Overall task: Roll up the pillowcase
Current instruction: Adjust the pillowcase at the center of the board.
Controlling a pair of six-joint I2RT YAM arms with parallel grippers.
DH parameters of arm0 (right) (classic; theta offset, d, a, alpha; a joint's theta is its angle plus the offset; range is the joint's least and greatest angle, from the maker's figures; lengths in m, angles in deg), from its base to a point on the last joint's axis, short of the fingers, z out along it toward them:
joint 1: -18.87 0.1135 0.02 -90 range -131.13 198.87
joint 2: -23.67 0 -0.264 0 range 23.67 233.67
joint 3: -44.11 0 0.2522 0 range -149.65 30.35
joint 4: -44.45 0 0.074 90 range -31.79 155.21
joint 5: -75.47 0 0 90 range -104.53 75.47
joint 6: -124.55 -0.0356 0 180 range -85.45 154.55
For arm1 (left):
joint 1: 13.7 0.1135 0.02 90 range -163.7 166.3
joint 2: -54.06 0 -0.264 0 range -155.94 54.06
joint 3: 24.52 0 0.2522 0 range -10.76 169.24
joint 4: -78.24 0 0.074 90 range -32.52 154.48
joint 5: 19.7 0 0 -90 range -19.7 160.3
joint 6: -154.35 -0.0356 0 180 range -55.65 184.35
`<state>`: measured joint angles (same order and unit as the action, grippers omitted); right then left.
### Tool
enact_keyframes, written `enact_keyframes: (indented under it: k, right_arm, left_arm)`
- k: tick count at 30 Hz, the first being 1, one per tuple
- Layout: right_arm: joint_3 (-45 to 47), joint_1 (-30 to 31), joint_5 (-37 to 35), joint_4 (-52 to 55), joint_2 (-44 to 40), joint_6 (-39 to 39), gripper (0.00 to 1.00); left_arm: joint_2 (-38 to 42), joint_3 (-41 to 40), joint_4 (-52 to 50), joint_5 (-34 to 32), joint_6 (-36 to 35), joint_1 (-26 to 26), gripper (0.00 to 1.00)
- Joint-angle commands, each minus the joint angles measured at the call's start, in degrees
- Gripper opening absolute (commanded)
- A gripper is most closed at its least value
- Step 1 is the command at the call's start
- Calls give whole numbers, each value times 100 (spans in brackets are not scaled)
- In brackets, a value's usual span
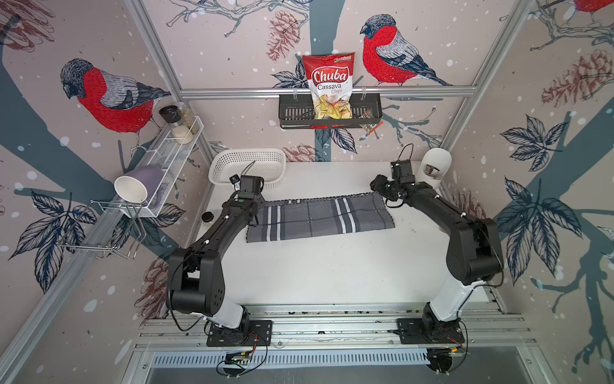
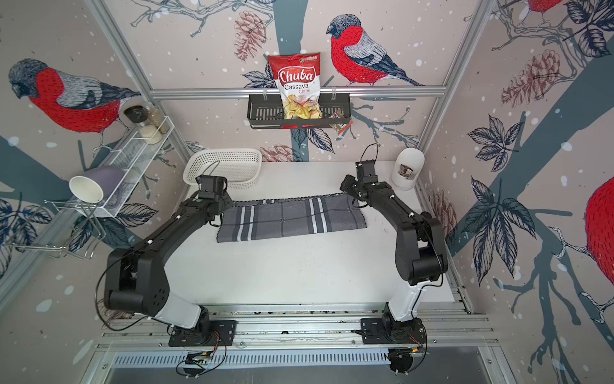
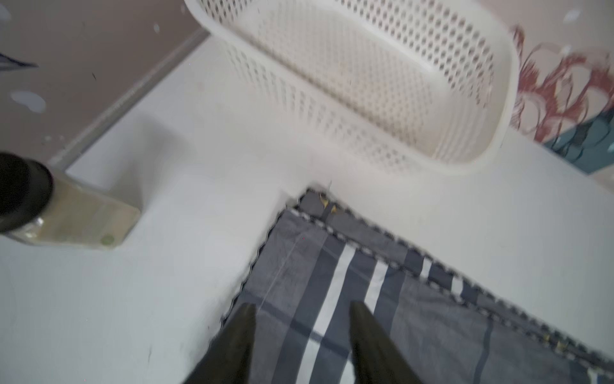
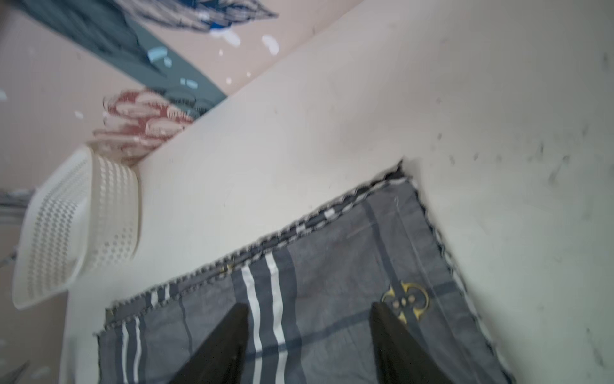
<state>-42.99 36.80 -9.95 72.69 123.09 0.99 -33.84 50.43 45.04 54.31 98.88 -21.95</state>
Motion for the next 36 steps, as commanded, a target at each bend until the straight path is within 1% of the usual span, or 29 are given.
enact_keyframes:
  k: [1, 2, 5, 9, 13, 16, 20, 26, 30, 32, 35, 36]
  right_arm:
    - [685, 490, -690, -182, -319, 296, 4]
    - [836, 619, -738, -229, -350, 245, 0]
    - [1116, 880, -658, -460, -234, 48, 0]
    - [988, 963, -590, -401, 238, -153, 0]
    - [861, 969, -695, -354, 641, -295, 0]
    - [668, 961, -685, -224, 954, -304, 0]
    - [600, 911, -769, -158, 1270, -412, 0]
    - [457, 630, -973, -150, 1563, -383, 0]
    - [124, 391, -877, -263, 1715, 6, 0]
    - [-196, 373, -914, -221, 1807, 310, 0]
    - [-832, 342, -1080, 86, 1995, 552, 7]
    - [-980, 318, -1091, 99, 2018, 621, 13]
  left_arm:
    - [-158, -364, 33, 333, 93, -150, 0]
    - [-291, -371, 29, 402, 103, -150, 0]
    - [-703, -568, 118, 614, 126, -147, 0]
    - [-1156, -656, 352, 812, 219, -144, 0]
    - [-1522, -639, 249, 900, 434, -145, 0]
    - [-1488, -893, 440, 1095, 609, -159, 0]
    - [-1321, -1180, 442, 1121, 802, -159, 0]
    - [-830, -1726, 250, 1180, 1059, -320, 0]
    - [-373, -2315, 308, 1405, 1439, -598, 0]
    - [-176, -2641, 411, 1495, 1748, -978, 0]
    - [-33, -2993, 413, 1528, 2354, -1665, 0]
    - [42, -3106, 425, 1515, 2599, -1907, 0]
